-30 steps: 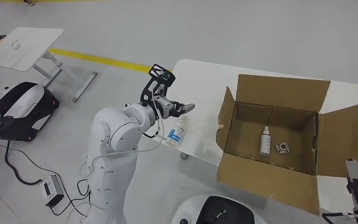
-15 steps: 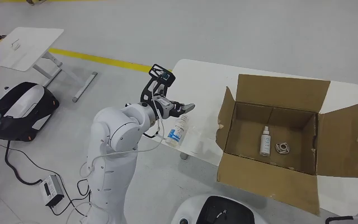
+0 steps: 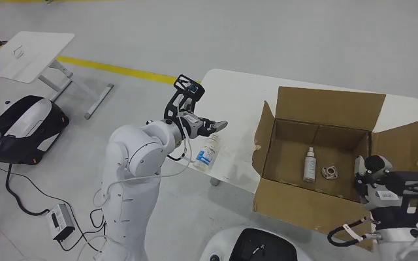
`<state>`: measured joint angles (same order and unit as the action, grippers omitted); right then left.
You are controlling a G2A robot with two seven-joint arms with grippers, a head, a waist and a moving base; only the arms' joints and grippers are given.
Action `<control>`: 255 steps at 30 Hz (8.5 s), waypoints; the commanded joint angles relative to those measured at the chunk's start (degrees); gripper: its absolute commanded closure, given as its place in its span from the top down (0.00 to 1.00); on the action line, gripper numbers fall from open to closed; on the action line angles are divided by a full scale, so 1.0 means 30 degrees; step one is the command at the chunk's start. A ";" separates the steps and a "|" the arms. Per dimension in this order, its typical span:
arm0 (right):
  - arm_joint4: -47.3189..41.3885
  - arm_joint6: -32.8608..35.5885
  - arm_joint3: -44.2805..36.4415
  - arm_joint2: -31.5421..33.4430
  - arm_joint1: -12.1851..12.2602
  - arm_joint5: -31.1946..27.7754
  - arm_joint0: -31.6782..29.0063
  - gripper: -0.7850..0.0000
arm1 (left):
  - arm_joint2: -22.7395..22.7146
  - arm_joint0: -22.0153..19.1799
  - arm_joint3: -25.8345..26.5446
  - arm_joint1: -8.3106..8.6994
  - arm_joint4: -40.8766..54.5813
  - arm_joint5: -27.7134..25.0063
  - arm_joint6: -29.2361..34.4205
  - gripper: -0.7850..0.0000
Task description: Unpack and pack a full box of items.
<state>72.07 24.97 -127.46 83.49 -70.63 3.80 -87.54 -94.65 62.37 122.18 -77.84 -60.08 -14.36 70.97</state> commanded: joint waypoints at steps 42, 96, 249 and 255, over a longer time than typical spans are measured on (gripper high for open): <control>0.1565 1.5711 0.8391 -0.5563 -0.1150 0.0492 1.1606 0.00 | 0.0000 0.0000 0.0000 0.0000 0.0000 0.0000 0.0000 1.00; 0.1426 1.8206 2.1237 -1.0671 -0.4095 0.3935 1.7877 0.55 | 0.0000 0.0000 0.0000 0.0000 0.0000 0.0000 0.0000 1.00; 0.4703 1.4928 0.6411 0.4580 -0.1613 -0.2439 0.1999 0.47 | 0.0000 0.0000 0.0000 0.0000 0.0000 0.0000 0.0000 1.00; 0.4653 1.4916 0.6253 0.4574 -0.1577 -0.2222 0.1948 0.77 | 0.0000 0.0000 0.0000 0.0000 0.0000 0.0000 0.0000 1.00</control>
<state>86.03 69.67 -108.64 97.20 -75.38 -2.96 -81.67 -94.65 62.37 122.18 -77.84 -60.08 -14.36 70.97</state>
